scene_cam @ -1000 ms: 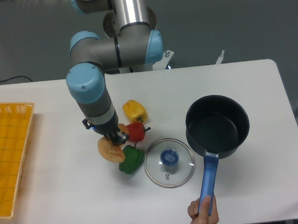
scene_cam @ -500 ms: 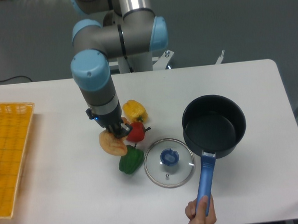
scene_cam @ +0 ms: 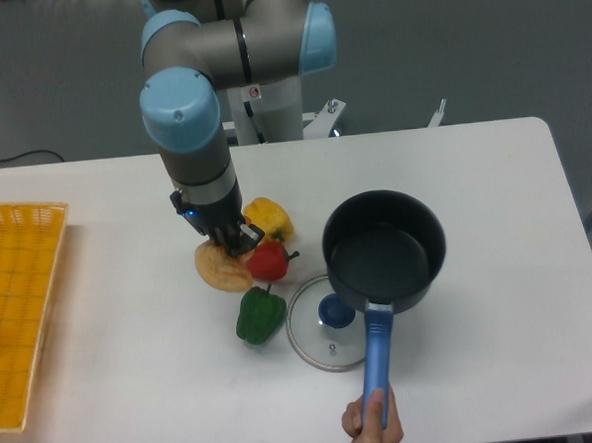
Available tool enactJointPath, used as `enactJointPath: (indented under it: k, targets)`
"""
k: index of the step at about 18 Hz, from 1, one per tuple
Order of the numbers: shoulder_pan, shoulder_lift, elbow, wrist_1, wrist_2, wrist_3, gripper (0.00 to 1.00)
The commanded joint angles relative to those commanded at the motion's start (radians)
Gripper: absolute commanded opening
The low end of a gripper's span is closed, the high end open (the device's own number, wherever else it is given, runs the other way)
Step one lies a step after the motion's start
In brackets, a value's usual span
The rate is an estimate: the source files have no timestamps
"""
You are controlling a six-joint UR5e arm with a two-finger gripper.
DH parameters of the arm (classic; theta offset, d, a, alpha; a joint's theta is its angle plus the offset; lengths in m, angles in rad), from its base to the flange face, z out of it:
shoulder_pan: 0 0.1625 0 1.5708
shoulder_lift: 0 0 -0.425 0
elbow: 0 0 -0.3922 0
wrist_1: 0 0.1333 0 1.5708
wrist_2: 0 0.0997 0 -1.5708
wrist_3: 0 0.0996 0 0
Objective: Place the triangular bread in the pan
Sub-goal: 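Carry the held bread over the black saucepan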
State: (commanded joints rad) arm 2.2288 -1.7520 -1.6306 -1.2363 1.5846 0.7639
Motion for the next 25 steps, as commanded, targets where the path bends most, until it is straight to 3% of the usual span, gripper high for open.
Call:
enactJointPath:
  k: [9,15,18,25]
  targets:
    - [0.060,0.135,0.011,-0.051,-0.066,-0.003,0.09]
    - [0.195,0.129,0.046,-0.065,-0.090,0.009,0.09]
    - [0.261,0.120,0.054,-0.066,-0.104,0.098,0.09]
    - [0.288,0.042,0.077,-0.058,-0.100,0.110,0.09]
